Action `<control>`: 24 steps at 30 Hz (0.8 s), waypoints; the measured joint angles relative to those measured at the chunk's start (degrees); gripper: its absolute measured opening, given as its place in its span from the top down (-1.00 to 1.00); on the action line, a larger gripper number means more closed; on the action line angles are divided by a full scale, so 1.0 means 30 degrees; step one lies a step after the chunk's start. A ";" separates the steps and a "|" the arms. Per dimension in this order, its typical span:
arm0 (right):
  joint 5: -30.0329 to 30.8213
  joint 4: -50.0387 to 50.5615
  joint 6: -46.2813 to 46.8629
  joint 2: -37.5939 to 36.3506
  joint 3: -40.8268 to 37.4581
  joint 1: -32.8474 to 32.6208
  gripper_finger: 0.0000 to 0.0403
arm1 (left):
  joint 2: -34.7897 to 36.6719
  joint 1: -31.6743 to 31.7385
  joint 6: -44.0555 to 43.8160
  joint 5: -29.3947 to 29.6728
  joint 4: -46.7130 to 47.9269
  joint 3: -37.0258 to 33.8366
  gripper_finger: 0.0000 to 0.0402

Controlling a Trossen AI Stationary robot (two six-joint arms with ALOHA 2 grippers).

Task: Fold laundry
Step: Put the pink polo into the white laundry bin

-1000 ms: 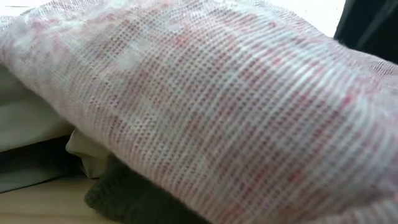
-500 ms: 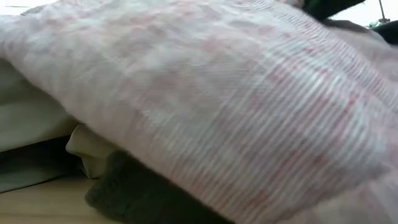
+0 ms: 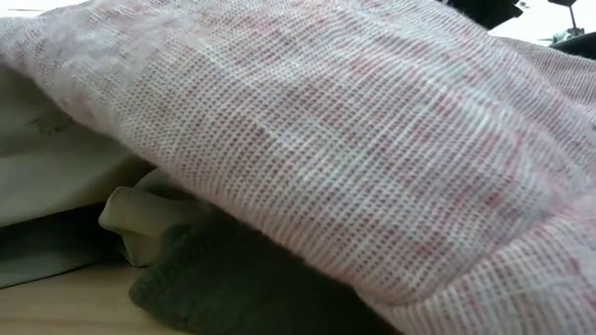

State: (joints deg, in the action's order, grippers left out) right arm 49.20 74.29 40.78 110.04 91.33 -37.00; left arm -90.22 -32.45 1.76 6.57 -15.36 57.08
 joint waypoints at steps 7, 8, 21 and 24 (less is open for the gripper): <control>0.0039 0.0068 0.0049 0.0000 0.0000 0.0098 0.48 | -0.1040 -0.0078 0.0028 0.0172 0.1757 -0.0015 -0.10; 0.0043 0.0085 0.0049 0.0000 0.0000 0.0098 0.48 | -0.1187 -0.0081 0.0029 0.0334 0.1887 -0.0015 -0.10; 0.0097 0.0168 0.0053 0.0000 0.0000 0.0105 0.48 | -0.2251 -0.0073 0.0028 0.2550 0.2830 -0.0007 -0.07; 0.0090 0.0441 0.0049 0.0000 0.0000 0.0105 0.48 | -0.2264 -0.0068 0.0028 0.3071 0.2875 -0.0007 0.11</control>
State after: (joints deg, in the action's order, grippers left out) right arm 49.47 75.61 40.93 110.04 91.33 -36.69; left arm -97.01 -32.65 1.85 15.78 -6.73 57.06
